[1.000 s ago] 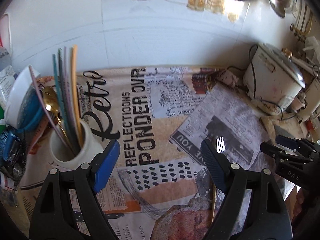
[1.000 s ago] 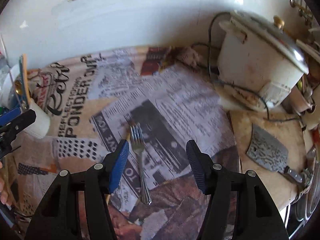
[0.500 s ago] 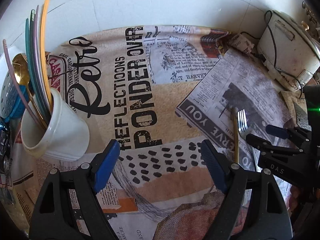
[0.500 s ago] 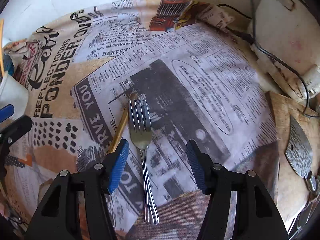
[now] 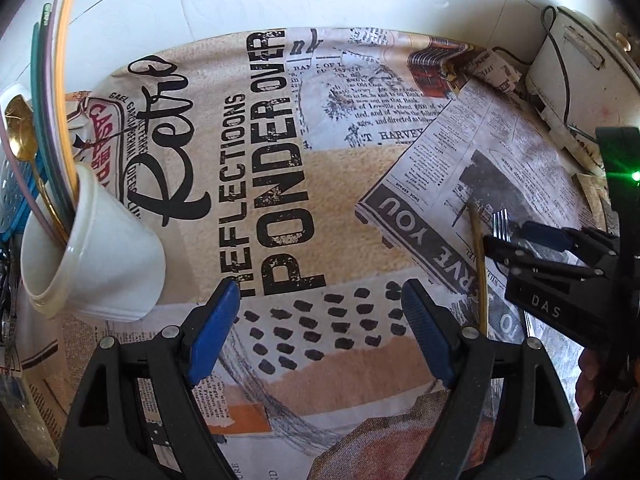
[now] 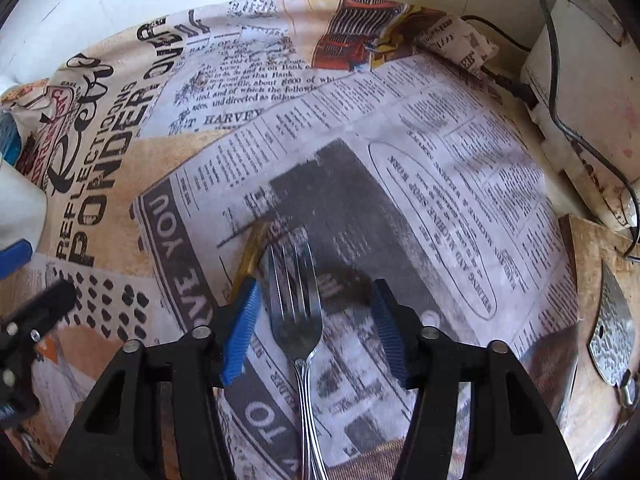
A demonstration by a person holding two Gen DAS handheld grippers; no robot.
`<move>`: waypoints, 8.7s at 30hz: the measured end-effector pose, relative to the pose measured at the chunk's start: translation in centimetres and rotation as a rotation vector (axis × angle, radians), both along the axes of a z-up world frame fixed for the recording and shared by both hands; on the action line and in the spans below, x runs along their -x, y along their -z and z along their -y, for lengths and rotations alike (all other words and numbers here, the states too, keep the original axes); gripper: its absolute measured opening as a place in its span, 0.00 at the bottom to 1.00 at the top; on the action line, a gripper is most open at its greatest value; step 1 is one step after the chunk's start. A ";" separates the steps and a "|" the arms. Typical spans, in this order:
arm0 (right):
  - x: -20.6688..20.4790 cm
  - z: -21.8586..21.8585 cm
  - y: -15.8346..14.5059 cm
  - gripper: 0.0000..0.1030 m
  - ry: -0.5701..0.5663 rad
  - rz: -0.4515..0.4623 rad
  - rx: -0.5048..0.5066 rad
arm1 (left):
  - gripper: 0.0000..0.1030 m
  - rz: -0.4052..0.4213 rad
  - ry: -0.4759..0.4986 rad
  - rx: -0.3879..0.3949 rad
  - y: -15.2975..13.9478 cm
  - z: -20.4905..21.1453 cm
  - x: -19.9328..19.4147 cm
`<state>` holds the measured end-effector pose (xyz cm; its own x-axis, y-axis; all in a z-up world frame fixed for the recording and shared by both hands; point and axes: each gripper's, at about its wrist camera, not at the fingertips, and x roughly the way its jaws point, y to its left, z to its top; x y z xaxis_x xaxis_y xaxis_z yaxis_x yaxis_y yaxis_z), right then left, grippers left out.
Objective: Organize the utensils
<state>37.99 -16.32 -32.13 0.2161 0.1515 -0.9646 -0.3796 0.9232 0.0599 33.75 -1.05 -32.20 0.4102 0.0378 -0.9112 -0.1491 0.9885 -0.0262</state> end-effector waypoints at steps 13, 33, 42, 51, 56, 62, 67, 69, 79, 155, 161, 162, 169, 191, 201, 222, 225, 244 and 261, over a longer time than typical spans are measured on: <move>-0.9 0.4 -0.6 0.20 0.051 0.018 -0.039 | 0.80 -0.030 0.071 0.037 0.5 2.8 -1.7; 0.3 7.1 -5.9 0.21 0.190 0.088 -0.145 | 0.36 -0.087 0.242 0.098 2.6 10.7 -5.9; 0.5 7.5 -7.0 0.21 0.210 0.105 -0.177 | 0.06 -0.117 0.284 0.122 2.6 11.0 -7.4; 1.4 7.5 -9.1 0.21 0.212 0.144 -0.211 | 0.05 -0.111 0.260 0.168 2.0 9.6 -6.3; 2.1 7.0 -9.9 0.21 0.196 0.160 -0.215 | 0.05 -0.052 0.254 0.189 -0.5 8.4 -4.3; 3.1 5.8 -11.2 0.20 0.165 0.184 -0.215 | 0.05 0.039 0.240 0.209 -4.0 6.7 -1.5; 4.1 4.6 -12.3 0.20 0.137 0.202 -0.221 | 0.05 0.110 0.217 0.224 -6.7 5.2 1.0; 4.4 4.2 -12.7 0.20 0.128 0.208 -0.226 | 0.05 0.134 0.199 0.231 -7.7 4.5 2.1; 5.5 1.6 -15.6 0.20 0.077 0.263 -0.260 | 0.05 0.282 0.088 0.253 -11.9 0.9 6.6; 5.1 -16.8 -21.0 0.30 -0.380 0.273 -0.393 | 0.24 0.458 -0.242 -0.032 -20.0 -17.6 12.0; 7.4 -9.7 -27.3 0.30 -0.310 0.430 -0.480 | 0.37 0.615 -0.170 -0.105 -25.3 -15.1 17.7; 8.2 -8.3 -28.4 0.30 -0.298 0.468 -0.491 | 0.39 0.636 -0.158 -0.113 -26.0 -14.8 18.6; 13.8 -2.7 -33.4 0.40 -0.269 0.661 -0.559 | 0.60 0.815 -0.084 -0.197 -30.2 -11.4 26.7; 22.3 0.7 -35.1 0.99 -0.219 0.779 -0.599 | 0.99 0.909 -0.116 -0.161 -31.0 -9.9 36.7; 22.8 0.5 -35.1 0.99 -0.231 0.768 -0.591 | 0.99 0.912 -0.117 -0.150 -30.8 -9.7 36.9; 23.0 0.4 -35.0 0.99 -0.224 0.751 -0.586 | 0.99 0.896 -0.086 -0.134 -30.7 -9.1 36.5; 23.0 0.5 -35.0 0.99 -0.222 0.749 -0.588 | 0.99 0.897 -0.080 -0.134 -30.6 -9.0 36.4; 22.8 0.7 -35.0 0.99 -0.211 0.740 -0.592 | 0.99 0.891 -0.065 -0.109 -30.6 -8.9 36.2; 22.8 0.5 -35.0 0.99 -0.204 0.748 -0.587 | 0.99 0.898 -0.059 -0.104 -30.7 -8.6 36.2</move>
<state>15.24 -16.86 2.89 0.6592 0.6668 -0.3475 -0.6560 0.7359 0.1677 -2.40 7.54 -1.52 0.9599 0.1453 -0.2395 -0.1658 0.9838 -0.0677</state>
